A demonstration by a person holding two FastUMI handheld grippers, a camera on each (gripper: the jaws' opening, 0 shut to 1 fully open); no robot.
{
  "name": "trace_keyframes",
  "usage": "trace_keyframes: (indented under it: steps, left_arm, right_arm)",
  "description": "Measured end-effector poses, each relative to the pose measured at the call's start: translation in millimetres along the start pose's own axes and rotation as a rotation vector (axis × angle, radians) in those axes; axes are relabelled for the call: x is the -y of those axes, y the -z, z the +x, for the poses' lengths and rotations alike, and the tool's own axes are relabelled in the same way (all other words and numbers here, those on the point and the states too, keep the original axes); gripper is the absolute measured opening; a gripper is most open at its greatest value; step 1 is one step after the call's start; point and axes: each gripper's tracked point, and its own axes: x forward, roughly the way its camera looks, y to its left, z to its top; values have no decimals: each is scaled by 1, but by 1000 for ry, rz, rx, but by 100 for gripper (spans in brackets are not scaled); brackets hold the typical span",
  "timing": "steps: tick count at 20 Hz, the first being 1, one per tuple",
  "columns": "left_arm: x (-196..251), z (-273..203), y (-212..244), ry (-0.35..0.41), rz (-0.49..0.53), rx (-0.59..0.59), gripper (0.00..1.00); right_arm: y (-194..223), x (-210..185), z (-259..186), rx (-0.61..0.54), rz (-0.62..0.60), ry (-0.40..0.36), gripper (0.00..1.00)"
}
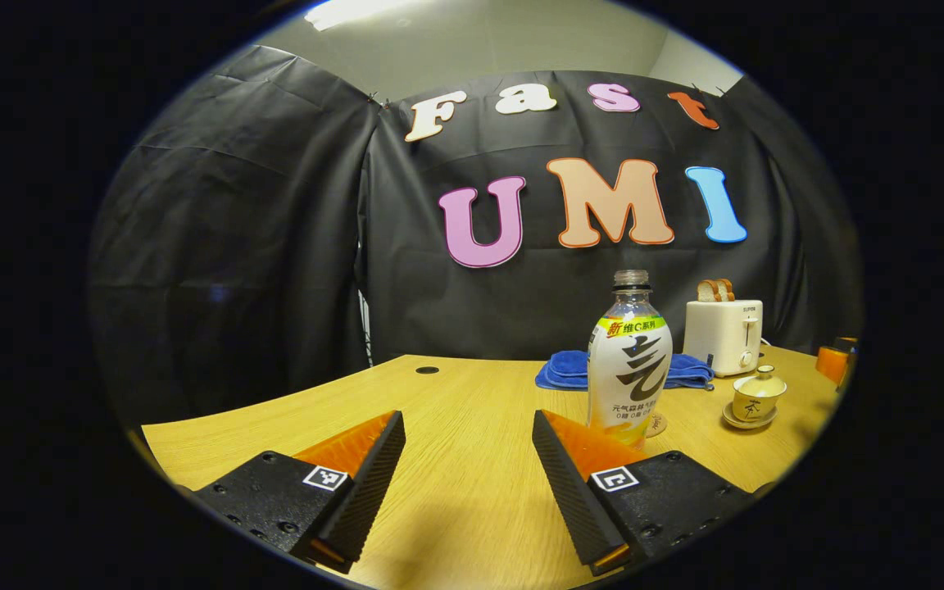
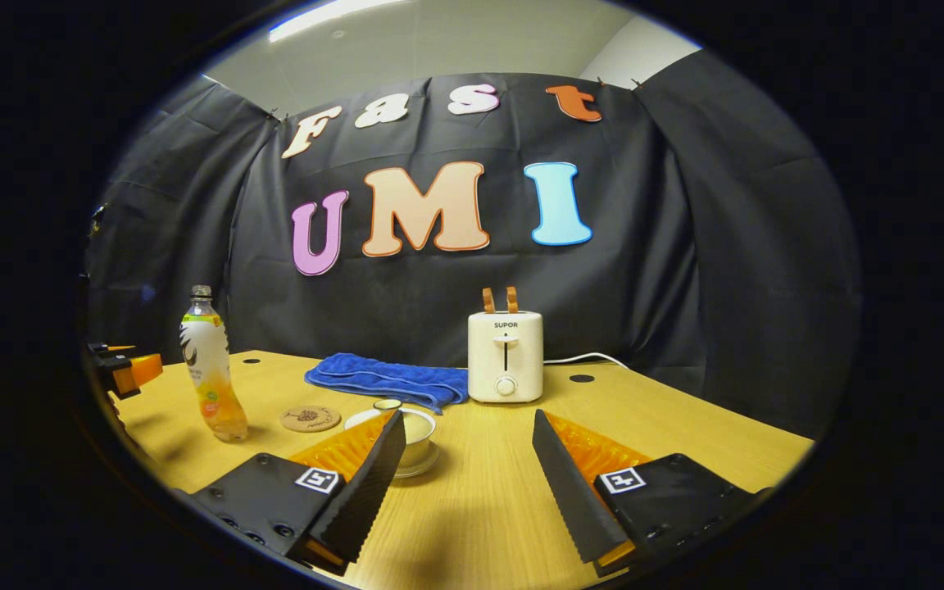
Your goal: Open the teacup lid with one hand, grasp the water bottle and pour water into the teacup with the other hand; after pouring, place the water bottle on the coaster and then close the teacup lid.
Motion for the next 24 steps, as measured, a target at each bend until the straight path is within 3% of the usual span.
trace_keyframes:
  steps: [3, 7, 12, 20, 22, 24]
  left_arm:
    - [0, 0, 0, 0, 0, 0, 91]
    - [0, 0, 0, 0, 0, 0, 91]
    - [0, -1, 0, 0, 0, 0, 91]
    - [1, 0, 1, 0, -1, -1, 91]
    - [1, 0, 1, 0, -1, -1, 91]
    - [1, 0, 1, 0, -1, -1, 91]
  right_arm:
    - [0, -13, 20, -3, 1, -26, 100]
    - [0, -24, 30, 2, 3, -44, 96]
    - [4, -57, 53, -8, 7, -140, 96]
    - [13, -78, 85, -60, 4, -156, 96]
    - [17, -81, 91, -88, 3, -154, 100]
    - [21, -83, 97, -114, -5, -154, 96]
